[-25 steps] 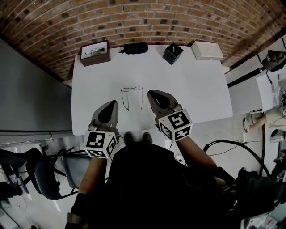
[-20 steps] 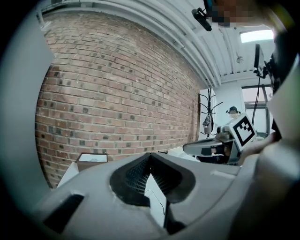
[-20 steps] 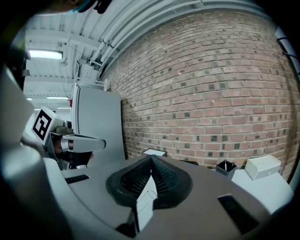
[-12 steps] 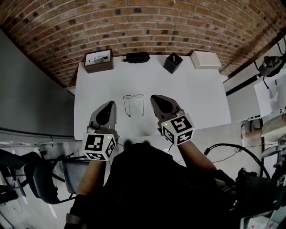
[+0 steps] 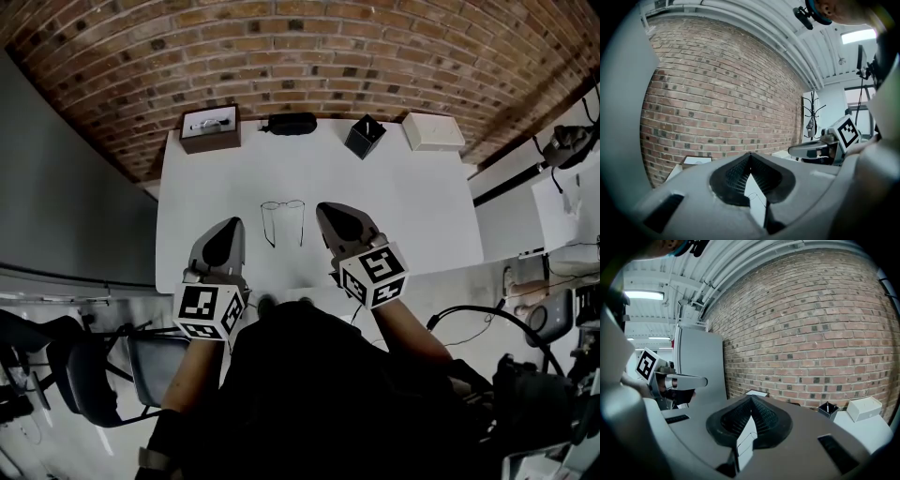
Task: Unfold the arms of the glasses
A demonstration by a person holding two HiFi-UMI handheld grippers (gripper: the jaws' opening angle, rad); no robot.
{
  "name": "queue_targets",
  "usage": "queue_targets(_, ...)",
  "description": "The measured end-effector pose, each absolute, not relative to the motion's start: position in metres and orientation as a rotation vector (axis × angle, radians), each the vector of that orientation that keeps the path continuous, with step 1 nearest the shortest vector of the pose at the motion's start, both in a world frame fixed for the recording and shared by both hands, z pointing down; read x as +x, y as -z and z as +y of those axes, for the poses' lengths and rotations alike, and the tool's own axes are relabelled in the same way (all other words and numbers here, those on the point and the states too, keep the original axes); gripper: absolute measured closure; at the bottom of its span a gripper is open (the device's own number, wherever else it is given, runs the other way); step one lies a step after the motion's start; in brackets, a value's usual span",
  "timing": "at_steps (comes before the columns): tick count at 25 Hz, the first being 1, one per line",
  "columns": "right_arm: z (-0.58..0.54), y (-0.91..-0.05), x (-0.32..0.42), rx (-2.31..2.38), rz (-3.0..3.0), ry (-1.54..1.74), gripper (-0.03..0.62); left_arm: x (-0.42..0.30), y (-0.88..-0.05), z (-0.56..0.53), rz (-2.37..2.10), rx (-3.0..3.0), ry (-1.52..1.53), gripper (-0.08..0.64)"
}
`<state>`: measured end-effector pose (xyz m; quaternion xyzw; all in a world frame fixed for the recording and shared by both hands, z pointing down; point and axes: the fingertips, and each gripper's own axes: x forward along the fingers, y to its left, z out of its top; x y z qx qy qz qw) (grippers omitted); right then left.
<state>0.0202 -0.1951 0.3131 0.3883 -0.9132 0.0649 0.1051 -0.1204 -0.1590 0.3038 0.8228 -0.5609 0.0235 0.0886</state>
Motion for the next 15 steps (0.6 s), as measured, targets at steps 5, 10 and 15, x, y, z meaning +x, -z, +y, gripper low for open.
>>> queue_targets(5, -0.196, -0.3097, 0.0211, 1.151, -2.694, -0.197, 0.583, -0.1169, -0.3025, -0.157, -1.668, 2.441, -0.084, 0.549)
queue_targets(10, -0.1959, -0.3107, 0.0221, 1.157, -2.693, -0.196, 0.583, -0.1125, -0.3001, -0.1553, -1.664, 2.462, -0.082, 0.549)
queue_targets(15, -0.1987, -0.3089, 0.0205, 1.151, -2.693, -0.194, 0.583, -0.1123, -0.2981, -0.1584, -1.66, 2.455, -0.08, 0.549)
